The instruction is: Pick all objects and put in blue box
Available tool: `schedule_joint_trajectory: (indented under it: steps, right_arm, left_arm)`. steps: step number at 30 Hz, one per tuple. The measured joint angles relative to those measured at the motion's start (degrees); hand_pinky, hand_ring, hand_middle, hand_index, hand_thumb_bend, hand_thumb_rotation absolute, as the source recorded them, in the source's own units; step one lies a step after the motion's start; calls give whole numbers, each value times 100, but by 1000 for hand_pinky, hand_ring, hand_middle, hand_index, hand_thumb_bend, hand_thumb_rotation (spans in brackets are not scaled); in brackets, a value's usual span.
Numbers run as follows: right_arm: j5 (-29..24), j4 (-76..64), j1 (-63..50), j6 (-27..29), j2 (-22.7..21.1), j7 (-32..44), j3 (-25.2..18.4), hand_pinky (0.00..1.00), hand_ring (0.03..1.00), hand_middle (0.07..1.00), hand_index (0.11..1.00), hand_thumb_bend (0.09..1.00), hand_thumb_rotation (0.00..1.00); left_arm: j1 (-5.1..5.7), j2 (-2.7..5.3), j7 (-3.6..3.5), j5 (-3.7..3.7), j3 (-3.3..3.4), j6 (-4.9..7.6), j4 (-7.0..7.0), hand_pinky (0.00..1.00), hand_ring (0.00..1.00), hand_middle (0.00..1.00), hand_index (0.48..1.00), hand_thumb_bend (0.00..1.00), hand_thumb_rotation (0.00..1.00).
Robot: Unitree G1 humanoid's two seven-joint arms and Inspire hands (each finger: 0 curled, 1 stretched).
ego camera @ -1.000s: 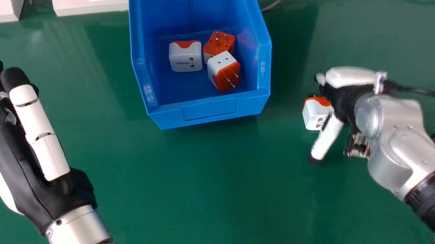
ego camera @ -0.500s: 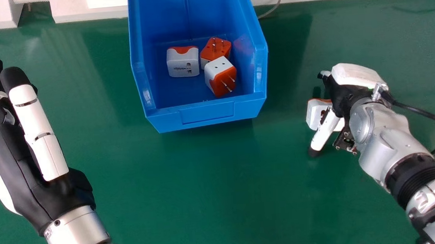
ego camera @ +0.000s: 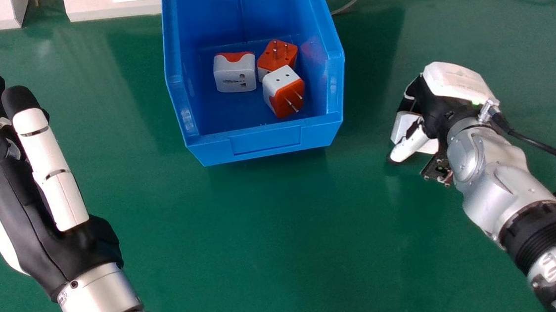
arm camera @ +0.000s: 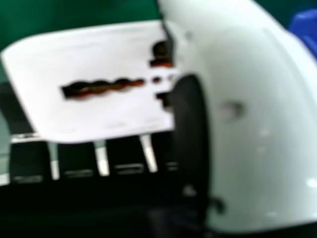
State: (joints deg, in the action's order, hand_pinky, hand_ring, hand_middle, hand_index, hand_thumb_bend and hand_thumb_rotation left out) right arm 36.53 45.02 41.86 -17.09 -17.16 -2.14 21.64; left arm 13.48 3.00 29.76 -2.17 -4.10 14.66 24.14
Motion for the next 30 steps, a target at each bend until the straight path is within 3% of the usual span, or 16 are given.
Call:
schedule_joint_trajectory:
  steps: [5,9,19,26,30]
  right_arm:
    - [18,-1170,-413,-169,-143,-24,-107,380,426,522,474,518,0]
    - [0,-2402,-889,-183,-220,-236,-466,323,417,487,503,518,0]
    - [166,-5240,-1478,44,-295,-609,-1086,313,388,471,521,511,0]
    - [232,-5572,-1240,557,97,-775,-936,360,400,463,517,501,0]
    - [157,-5346,-837,1277,234,-771,-728,367,416,475,526,499,0]
  left_arm:
    - [7,0,0,-1,-4,2,0,938,973,971,938,538,829]
    - [20,0,2,-3,-5,4,1,939,970,964,937,542,827]
    - [32,-2,-17,-12,-13,-4,4,940,969,961,935,538,825]
    - [19,-2,-11,-20,-17,-34,3,931,965,958,927,545,806]
    - [-19,-1,22,-19,-15,-35,2,923,956,948,916,546,795]
